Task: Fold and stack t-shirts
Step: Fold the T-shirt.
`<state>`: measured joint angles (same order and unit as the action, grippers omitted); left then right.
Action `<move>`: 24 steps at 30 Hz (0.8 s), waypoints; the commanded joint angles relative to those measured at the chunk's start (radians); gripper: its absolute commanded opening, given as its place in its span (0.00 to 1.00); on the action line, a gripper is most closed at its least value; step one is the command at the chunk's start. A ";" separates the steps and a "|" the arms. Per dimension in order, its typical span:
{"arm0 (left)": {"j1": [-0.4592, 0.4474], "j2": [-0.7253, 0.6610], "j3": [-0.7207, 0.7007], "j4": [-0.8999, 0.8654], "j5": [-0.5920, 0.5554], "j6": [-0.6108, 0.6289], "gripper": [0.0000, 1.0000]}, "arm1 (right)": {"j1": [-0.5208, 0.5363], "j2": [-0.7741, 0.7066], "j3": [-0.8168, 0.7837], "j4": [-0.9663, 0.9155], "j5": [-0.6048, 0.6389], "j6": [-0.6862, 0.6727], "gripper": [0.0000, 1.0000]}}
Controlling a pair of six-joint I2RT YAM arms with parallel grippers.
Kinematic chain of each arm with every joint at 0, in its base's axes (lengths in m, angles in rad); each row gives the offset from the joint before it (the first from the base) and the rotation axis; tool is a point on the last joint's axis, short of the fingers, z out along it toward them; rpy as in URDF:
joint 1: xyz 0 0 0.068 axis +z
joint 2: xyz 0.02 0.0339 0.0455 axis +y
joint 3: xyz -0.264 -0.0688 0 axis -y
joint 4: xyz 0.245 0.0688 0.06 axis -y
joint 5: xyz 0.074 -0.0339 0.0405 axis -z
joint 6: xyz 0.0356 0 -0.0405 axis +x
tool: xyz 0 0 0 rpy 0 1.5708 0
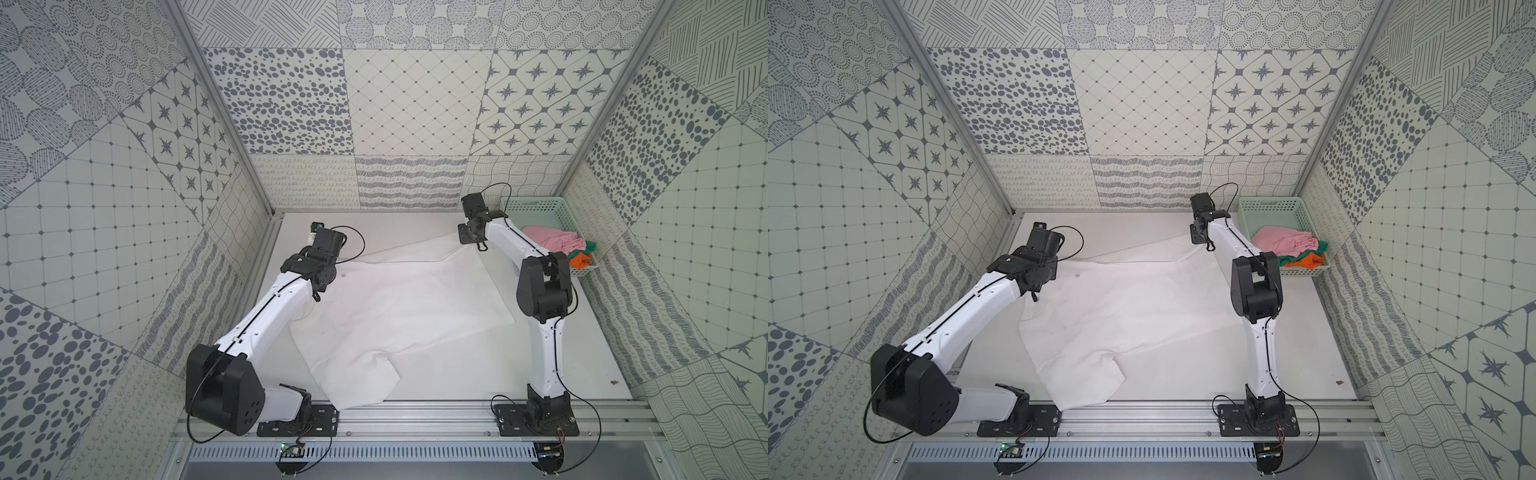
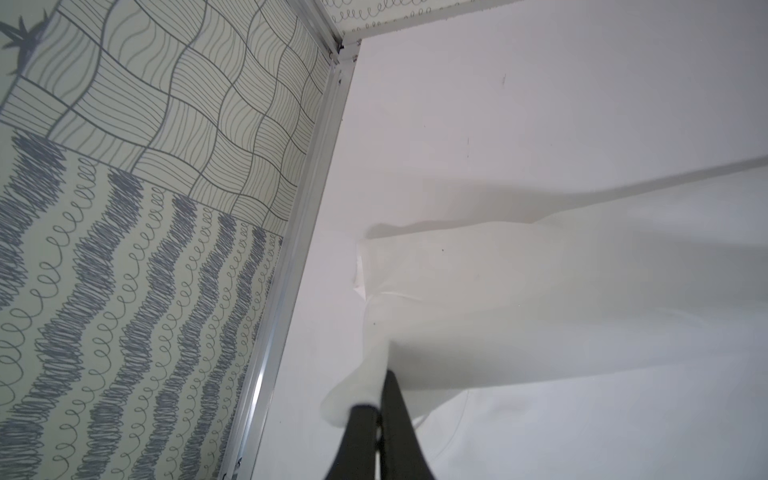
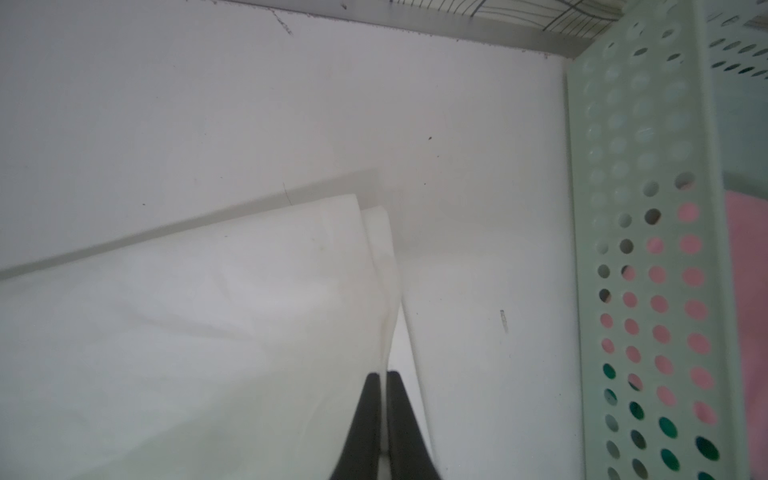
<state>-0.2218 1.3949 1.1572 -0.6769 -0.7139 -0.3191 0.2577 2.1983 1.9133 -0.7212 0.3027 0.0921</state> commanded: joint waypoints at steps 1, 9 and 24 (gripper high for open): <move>-0.021 -0.021 -0.017 -0.161 0.049 -0.193 0.00 | 0.003 -0.056 -0.032 0.022 0.035 -0.037 0.00; -0.066 -0.086 -0.060 -0.274 0.109 -0.300 0.00 | 0.003 -0.074 -0.074 0.028 0.076 -0.082 0.00; -0.077 -0.067 -0.149 -0.340 0.329 -0.344 0.65 | 0.003 -0.096 -0.128 0.030 0.153 -0.100 0.72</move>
<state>-0.2958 1.3022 1.0115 -0.9691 -0.5011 -0.6117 0.2577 2.1620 1.7863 -0.7147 0.4213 -0.0078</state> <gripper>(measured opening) 0.617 0.709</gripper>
